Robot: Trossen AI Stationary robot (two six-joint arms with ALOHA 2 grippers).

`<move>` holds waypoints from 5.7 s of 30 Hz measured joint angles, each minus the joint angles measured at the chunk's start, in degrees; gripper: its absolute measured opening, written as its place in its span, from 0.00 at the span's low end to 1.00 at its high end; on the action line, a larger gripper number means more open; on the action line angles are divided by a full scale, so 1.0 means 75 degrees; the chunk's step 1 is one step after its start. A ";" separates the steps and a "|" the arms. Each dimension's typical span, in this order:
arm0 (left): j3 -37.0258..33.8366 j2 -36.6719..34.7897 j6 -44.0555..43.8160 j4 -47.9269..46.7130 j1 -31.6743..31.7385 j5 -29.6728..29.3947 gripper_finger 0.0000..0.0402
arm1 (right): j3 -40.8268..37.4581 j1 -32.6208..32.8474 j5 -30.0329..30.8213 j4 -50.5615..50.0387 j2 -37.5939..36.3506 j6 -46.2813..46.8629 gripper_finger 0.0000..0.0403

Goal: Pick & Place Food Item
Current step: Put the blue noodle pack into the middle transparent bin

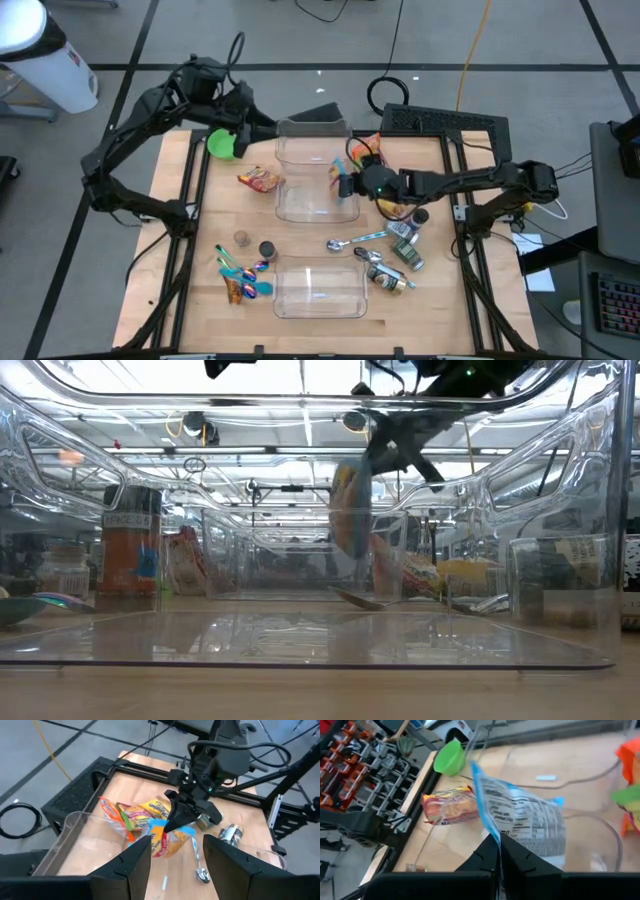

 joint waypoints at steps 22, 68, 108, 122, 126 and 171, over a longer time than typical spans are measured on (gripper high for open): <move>-0.1252 0.0002 -0.0413 0.1119 -0.0461 0.0014 0.46 | -0.0373 0.0653 0.0803 0.1080 0.0000 0.1053 0.00; -0.1263 0.0005 -0.0555 0.1255 -0.0619 0.0003 0.46 | -0.0373 0.0936 0.1109 0.0269 0.0466 0.1220 0.00; -0.1260 0.0005 -0.0727 0.1284 -0.0765 -0.0020 0.46 | -0.1600 0.0936 0.0946 0.1482 0.0460 0.2002 0.02; -0.1260 0.0005 -0.0756 0.1285 -0.0765 -0.0017 0.46 | -0.1600 0.0807 0.0918 0.1102 0.0175 0.1472 0.17; -0.1260 0.0005 -0.0755 0.1285 -0.0765 -0.0017 0.46 | -0.1600 0.0721 0.0906 0.0868 0.0039 0.1360 0.19; -0.1255 0.0009 -0.0824 0.1714 -0.0765 -0.0090 0.46 | -0.1576 -0.0157 -0.0855 -0.1332 -0.1072 -0.2491 0.19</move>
